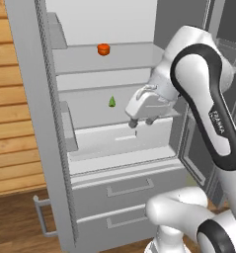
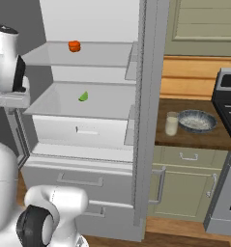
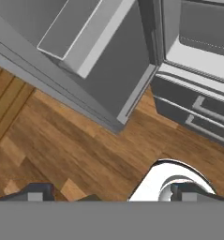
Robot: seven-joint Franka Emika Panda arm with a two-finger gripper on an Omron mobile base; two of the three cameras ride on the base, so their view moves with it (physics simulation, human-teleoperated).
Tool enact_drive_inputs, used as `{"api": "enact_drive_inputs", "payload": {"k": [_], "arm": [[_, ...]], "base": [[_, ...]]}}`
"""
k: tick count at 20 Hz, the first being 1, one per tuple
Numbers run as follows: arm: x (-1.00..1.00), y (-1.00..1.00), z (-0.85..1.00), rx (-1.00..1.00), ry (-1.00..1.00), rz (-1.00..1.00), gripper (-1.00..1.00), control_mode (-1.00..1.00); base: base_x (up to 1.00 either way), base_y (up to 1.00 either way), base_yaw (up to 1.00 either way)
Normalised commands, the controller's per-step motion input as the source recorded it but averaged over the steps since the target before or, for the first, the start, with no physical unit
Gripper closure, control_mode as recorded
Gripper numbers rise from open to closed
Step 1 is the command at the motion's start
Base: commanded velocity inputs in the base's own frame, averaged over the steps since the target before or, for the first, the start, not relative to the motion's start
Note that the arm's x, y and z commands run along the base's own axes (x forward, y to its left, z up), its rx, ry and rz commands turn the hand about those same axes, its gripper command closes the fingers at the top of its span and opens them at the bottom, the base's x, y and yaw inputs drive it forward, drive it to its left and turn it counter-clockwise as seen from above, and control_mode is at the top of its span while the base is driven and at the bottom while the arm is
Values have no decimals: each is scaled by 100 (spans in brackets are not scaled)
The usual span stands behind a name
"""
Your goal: Grab a lemon wedge from the fridge and one ice cube from the ice bowl, and put them in the glass of lemonade.
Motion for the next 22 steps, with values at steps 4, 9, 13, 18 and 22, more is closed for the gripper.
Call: {"api": "enact_drive_inputs", "payload": {"k": [4,9,13,18,22], "arm": [[-19,-85,-3,-27,-27,-6,-100,-100],[-13,-42,-60,-33,-14,-4,-100,-100],[6,-52,-47,-2,0,0,-100,-100],[-19,-59,0,9,0,0,-100,-100],[2,-21,0,2,0,0,-100,-100]], "base": [[0,0,0],[0,0,0],[0,0,0],[0,0,0],[0,0,0]]}}
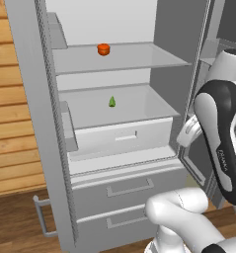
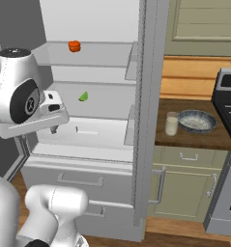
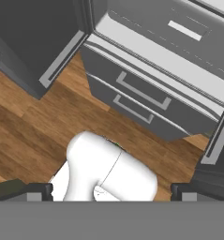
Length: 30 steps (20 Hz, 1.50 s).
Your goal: Grab a lemon wedge from the fridge and one ice cube from the ice bowl, and put them in the glass of lemonade.
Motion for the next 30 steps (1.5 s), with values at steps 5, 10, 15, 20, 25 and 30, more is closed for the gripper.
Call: {"api": "enact_drive_inputs", "payload": {"k": [5,10,15,20,25,30], "arm": [[46,2,-27,2,-2,-8,-100,-100],[0,9,-48,17,-9,-17,-100,-100],[-1,0,-5,3,-3,-7,-100,-100],[-7,0,0,0,1,-14,-100,-100],[0,0,0,0,1,-3,-100,-100],[0,0,0,0,0,0,-100,-100]], "base": [[0,0,0],[0,0,0],[0,0,0],[0,0,0],[0,0,0],[0,0,0]]}}
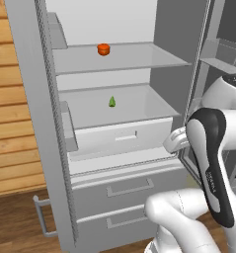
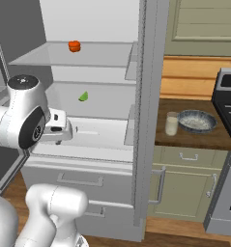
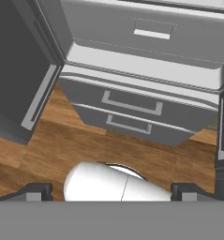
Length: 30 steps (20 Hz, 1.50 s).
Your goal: Grab a lemon wedge from the fridge and one ice cube from the ice bowl, and put them in the glass of lemonade.
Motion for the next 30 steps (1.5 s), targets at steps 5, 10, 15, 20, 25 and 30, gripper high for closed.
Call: {"api": "enact_drive_inputs", "payload": {"k": [5,10,15,20,25,30], "arm": [[0,0,0,0,0,0,-100,100],[0,0,0,0,0,0,-100,100],[0,0,0,0,0,0,-100,100],[0,0,0,0,0,0,-100,100],[4,2,-3,1,-3,-7,-100,-100],[6,17,-15,3,-18,-14,-100,-100]], "base": [[0,0,0],[39,35,0],[50,29,0],[70,0,1],[11,0,0],[0,0,0]]}}
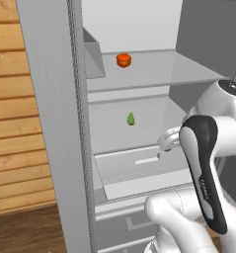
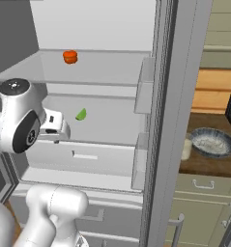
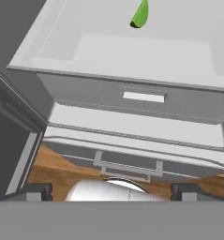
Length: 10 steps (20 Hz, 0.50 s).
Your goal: Grab a lemon wedge from the fridge and one ice cube from the ice bowl, and put them in the glass of lemonade.
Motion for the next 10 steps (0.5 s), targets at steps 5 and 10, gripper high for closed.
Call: {"api": "enact_drive_inputs", "payload": {"k": [5,10], "arm": [[87,13,-13,1,-10,-1,-100,-100],[100,30,0,-2,2,0,-100,-100]], "base": [[0,0,0],[0,0,0]]}}
